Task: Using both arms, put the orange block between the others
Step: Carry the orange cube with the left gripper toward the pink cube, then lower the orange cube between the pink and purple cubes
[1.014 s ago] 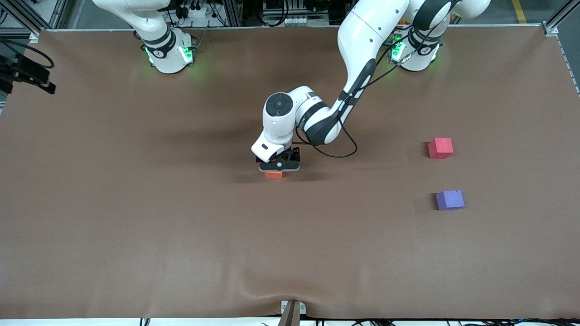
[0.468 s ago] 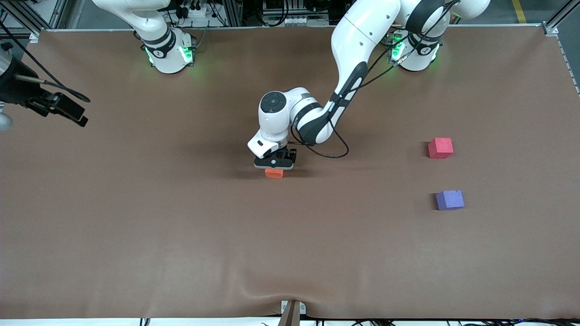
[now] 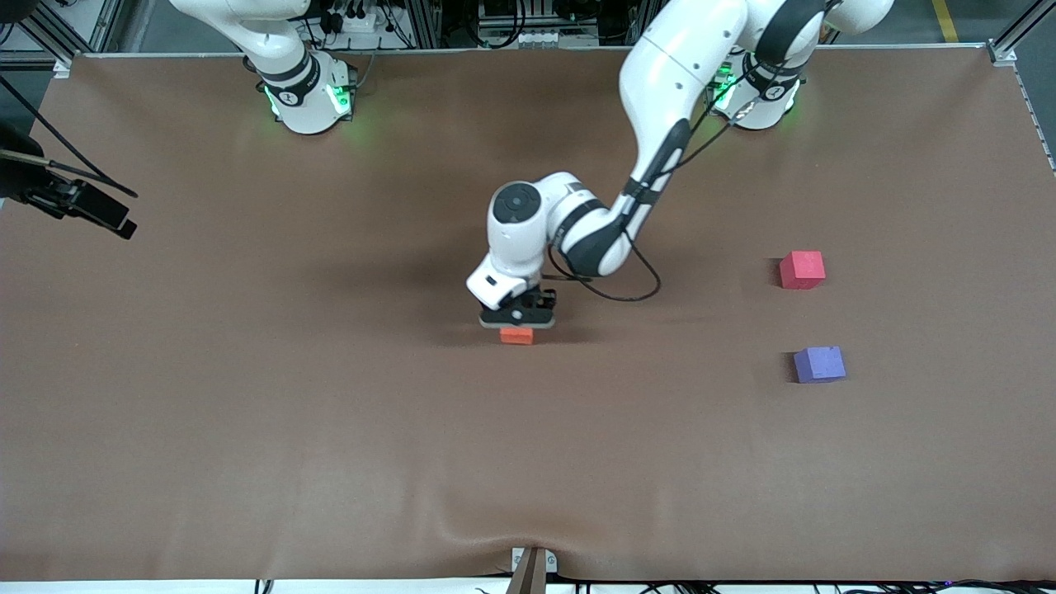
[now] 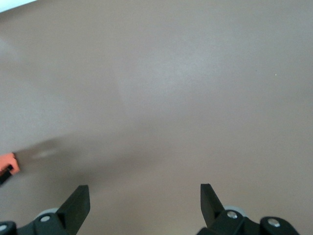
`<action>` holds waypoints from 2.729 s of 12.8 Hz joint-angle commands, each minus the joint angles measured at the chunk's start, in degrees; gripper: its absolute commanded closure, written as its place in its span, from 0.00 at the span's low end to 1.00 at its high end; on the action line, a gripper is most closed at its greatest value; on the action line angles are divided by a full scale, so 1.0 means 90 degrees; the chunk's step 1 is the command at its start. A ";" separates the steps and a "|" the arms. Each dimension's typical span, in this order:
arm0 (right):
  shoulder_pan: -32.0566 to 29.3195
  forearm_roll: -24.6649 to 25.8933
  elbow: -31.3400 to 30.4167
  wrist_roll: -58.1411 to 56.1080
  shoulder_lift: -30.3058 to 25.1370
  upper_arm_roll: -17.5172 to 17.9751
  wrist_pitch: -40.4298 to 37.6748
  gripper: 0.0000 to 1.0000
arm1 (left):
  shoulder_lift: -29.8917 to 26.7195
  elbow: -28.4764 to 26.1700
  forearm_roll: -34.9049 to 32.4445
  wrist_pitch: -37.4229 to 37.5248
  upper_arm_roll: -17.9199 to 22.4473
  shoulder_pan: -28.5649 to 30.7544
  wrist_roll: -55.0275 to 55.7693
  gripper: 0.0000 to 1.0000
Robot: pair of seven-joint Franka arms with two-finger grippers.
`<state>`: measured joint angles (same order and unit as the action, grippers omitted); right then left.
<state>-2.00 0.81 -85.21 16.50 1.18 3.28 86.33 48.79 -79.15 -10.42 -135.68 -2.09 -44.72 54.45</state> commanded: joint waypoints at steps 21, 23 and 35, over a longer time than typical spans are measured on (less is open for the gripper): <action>0.0095 0.0115 0.0025 -0.1110 -0.0091 0.0065 0.0418 0.00 | -0.4522 -0.5160 0.0199 0.0144 -0.0413 0.4761 -0.4444 0.92; 0.0115 0.0115 0.0025 -0.1110 -0.0101 0.0075 0.0379 0.00 | -0.4513 -0.5306 0.0298 -0.0002 -0.0413 0.5201 -0.4925 0.92; -0.0080 0.0096 -0.0024 -0.1100 -0.0316 0.0026 -0.0197 0.00 | -0.4084 -0.6235 0.0288 -0.1896 -0.0413 0.5954 -0.5630 0.91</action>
<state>-1.11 0.88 -84.97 7.00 -0.10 3.21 85.75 10.63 -134.51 -8.87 -149.97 -4.89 6.87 6.21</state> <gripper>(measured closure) 0.000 0.441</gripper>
